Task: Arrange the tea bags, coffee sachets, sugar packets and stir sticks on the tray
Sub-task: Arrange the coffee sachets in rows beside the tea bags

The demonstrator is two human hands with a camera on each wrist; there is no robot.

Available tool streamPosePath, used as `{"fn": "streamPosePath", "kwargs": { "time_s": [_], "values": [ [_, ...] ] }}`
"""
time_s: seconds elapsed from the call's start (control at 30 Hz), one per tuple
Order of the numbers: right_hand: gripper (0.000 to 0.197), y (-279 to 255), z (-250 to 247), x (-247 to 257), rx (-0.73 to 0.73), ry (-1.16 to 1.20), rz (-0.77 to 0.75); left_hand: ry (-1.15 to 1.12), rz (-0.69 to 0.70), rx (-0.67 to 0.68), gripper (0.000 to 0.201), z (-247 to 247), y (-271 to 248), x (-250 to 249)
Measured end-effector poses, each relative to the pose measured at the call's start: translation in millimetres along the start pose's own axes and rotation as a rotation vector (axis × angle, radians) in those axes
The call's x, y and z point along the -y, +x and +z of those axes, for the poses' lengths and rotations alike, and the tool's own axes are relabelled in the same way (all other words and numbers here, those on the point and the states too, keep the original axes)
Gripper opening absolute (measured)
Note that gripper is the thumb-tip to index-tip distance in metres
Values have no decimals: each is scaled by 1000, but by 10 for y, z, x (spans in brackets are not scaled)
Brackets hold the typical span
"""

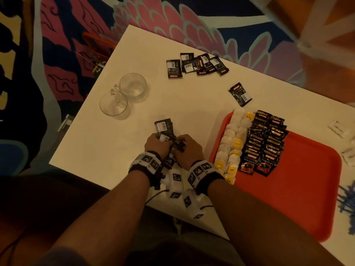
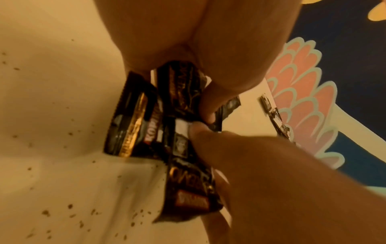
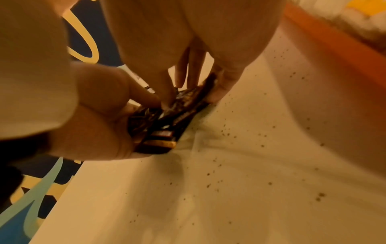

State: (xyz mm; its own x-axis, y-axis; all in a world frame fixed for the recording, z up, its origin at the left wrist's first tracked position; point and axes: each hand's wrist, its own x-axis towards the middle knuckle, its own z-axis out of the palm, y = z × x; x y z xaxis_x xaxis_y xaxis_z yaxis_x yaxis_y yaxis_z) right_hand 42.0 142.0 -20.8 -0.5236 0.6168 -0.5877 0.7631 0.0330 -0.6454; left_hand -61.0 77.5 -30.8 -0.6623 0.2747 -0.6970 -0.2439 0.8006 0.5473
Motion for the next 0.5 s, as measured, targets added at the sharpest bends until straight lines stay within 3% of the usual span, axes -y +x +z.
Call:
{"fn": "streamPosePath", "kwargs": {
  "time_s": [0.17,0.3,0.37,0.5],
  "values": [
    [54,-22,-127,-36,-6,-11,-29,-259,44,88,29,-98,-16,126],
    [54,-158,-274,115,104,208,29,-351,85,271,26,-113,-200,121],
    [47,-216,-300,178,129,172,28,-324,128,342,32,-67,-366,27],
    [38,-341,-387,238,23,143,7,-184,212,402,30,5,-677,-203]
  ]
}}
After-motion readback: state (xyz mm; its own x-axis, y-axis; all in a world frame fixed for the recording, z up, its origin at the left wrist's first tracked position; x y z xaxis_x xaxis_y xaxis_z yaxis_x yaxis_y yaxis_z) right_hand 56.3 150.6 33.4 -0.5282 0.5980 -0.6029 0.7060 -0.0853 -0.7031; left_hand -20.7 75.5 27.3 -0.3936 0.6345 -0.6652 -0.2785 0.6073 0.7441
